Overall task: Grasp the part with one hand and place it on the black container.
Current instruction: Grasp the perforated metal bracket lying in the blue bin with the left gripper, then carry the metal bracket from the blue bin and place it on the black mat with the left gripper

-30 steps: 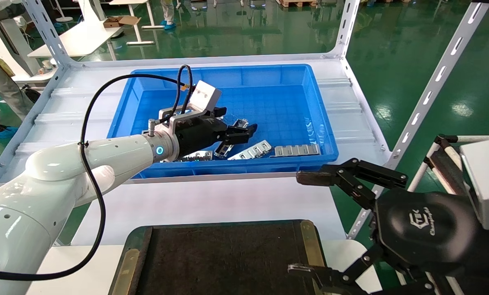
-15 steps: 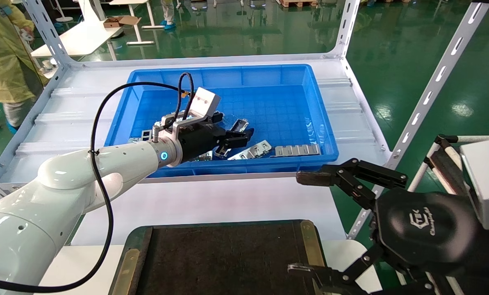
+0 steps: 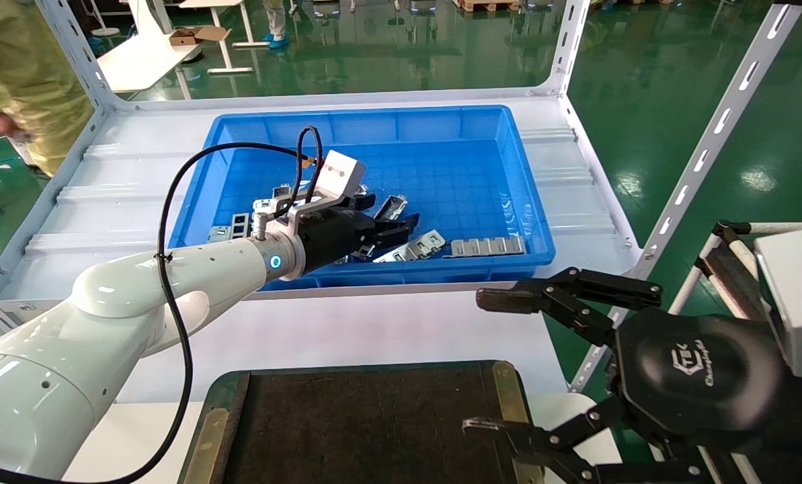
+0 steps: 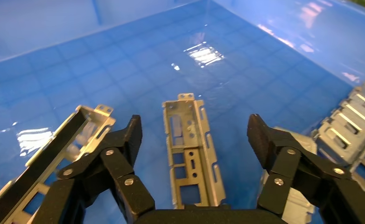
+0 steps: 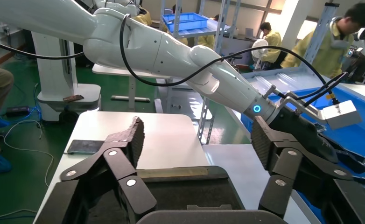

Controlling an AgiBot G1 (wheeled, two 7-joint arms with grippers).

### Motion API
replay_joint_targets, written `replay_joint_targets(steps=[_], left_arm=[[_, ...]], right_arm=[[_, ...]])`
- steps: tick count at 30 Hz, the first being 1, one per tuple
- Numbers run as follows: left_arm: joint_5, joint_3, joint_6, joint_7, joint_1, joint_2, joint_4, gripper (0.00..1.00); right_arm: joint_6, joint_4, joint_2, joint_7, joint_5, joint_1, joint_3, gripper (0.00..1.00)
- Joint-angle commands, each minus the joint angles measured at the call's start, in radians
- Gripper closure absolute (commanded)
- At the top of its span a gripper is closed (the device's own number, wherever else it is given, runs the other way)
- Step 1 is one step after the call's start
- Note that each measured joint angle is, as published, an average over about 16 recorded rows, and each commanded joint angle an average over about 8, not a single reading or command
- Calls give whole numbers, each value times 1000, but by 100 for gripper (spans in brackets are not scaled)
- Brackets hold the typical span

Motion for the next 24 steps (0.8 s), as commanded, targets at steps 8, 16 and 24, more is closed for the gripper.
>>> replay_joint_targets(steps=[8, 16, 24], left_arm=[[-46, 49, -25, -4, 0, -2, 4, 100], [-86, 83, -35, 0, -6, -3, 8, 100], [-125, 107, -33, 6, -7, -6, 1, 100]], right_arm=[[0, 0, 0, 0, 0, 0, -1, 100], [0, 0, 0, -1, 1, 0, -1, 100], [1, 0, 1, -1, 1, 0, -2, 100]])
